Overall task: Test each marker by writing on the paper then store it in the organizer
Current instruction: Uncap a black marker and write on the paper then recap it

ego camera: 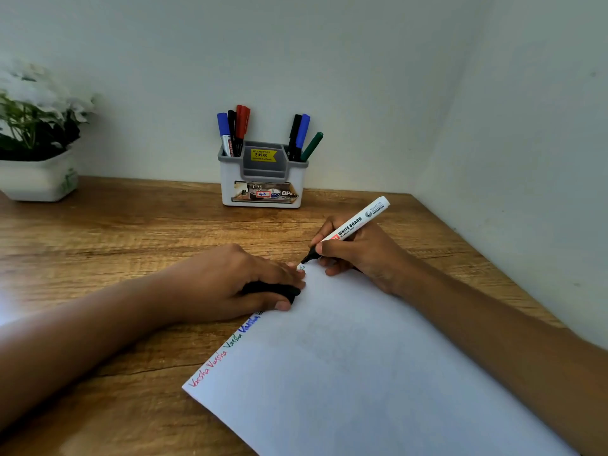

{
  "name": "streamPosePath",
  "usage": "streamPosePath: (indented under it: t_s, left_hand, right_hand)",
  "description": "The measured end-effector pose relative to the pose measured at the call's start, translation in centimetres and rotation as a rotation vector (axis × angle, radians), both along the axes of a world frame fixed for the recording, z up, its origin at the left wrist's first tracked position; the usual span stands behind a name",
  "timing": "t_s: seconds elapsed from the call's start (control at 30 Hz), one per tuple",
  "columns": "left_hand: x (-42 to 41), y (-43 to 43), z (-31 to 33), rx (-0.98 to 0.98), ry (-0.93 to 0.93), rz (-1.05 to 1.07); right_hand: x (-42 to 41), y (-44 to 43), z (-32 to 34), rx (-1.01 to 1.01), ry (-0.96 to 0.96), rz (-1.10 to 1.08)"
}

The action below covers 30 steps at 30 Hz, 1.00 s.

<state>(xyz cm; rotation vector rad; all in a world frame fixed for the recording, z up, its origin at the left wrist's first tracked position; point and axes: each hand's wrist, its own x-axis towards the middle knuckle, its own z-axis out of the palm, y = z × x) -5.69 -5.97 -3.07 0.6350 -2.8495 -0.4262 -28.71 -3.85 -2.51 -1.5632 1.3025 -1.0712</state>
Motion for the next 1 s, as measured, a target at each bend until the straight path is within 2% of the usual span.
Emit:
streamPosePath:
  t_s: [0.43, 0.63, 1.0]
  left_hand:
    - [-0.02, -0.14, -0.16, -0.001, 0.012, 0.001]
    - [0.02, -0.07, -0.23, -0.015, 0.035, -0.001]
    - [0.0, -0.16, -0.24, -0.021, 0.025, -0.002]
  right_hand:
    - [0.18, 0.12, 0.28, 0.026, -0.076, -0.052]
    - [0.24, 0.11, 0.31, 0.029, -0.019, -0.035]
    - [0.28, 0.02, 0.28, 0.029, -0.038, -0.066]
